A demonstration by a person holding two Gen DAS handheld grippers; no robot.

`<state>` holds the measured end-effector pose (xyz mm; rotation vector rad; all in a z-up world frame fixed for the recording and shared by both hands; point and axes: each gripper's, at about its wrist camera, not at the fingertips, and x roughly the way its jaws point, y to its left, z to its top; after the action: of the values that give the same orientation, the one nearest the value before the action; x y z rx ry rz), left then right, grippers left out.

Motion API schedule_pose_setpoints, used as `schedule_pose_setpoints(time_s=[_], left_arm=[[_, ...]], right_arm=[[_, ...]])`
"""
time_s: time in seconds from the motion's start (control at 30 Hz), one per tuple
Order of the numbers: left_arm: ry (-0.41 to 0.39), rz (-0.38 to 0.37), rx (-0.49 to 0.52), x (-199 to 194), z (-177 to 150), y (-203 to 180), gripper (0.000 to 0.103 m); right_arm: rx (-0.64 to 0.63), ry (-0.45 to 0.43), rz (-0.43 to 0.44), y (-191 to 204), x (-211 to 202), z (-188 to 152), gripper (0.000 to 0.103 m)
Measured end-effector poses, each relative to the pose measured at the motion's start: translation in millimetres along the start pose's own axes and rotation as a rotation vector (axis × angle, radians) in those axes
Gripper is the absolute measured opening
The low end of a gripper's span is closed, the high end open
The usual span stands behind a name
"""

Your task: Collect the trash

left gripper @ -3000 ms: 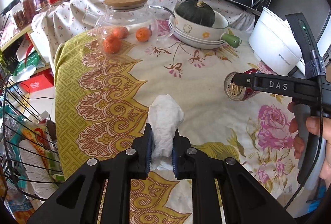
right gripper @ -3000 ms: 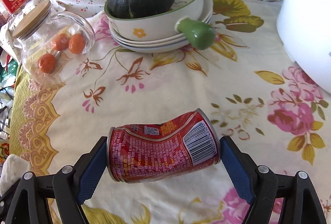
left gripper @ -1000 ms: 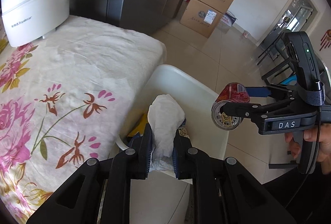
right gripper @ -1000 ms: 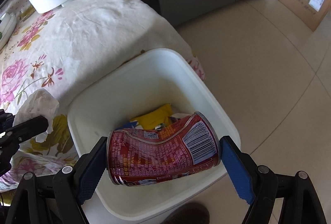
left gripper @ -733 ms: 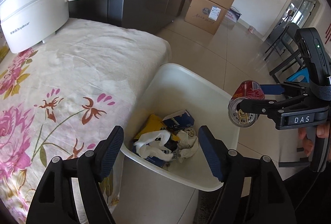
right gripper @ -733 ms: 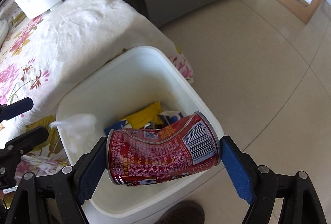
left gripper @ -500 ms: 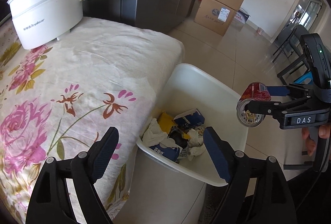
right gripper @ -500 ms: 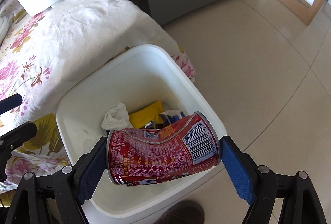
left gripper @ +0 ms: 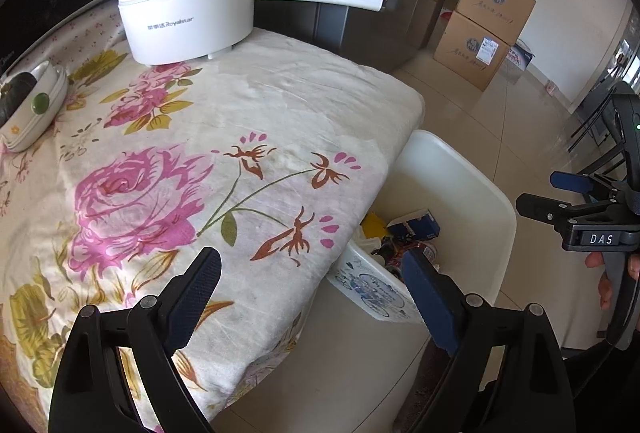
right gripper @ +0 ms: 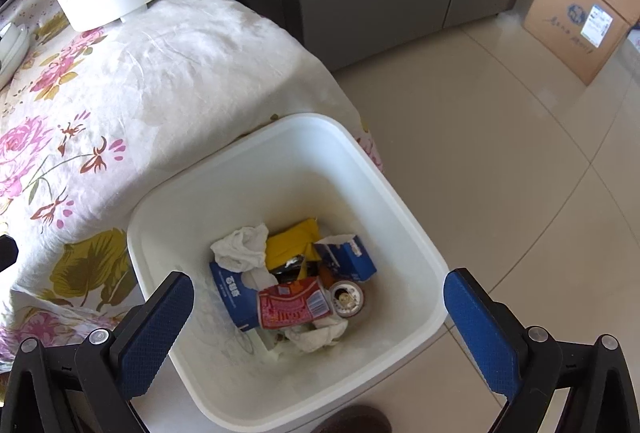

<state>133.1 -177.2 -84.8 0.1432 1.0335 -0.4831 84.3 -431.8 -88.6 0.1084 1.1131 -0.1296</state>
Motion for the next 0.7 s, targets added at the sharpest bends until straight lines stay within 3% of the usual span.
schedule_pose_setpoints(time_s=[0.27, 0.53, 0.7], left_arm=[[-0.028, 0.017, -0.081, -38.2, -22.9, 18.5, 0.093], [-0.109, 0.205, -0.173, -79.8, -43.3, 56.0, 0.093], [-0.177, 0.268, -0.218, -113.0, -64.0, 63.6, 0.093]], right_arm=[[-0.067, -0.070, -0.005, 31.5, -23.4, -5.1, 0.103], [-0.052, -0.140, 0.042, 65.5, -48.6, -6.3, 0.103], [-0.100, -0.263, 0.012, 93.6, -83.2, -18.3, 0.103]])
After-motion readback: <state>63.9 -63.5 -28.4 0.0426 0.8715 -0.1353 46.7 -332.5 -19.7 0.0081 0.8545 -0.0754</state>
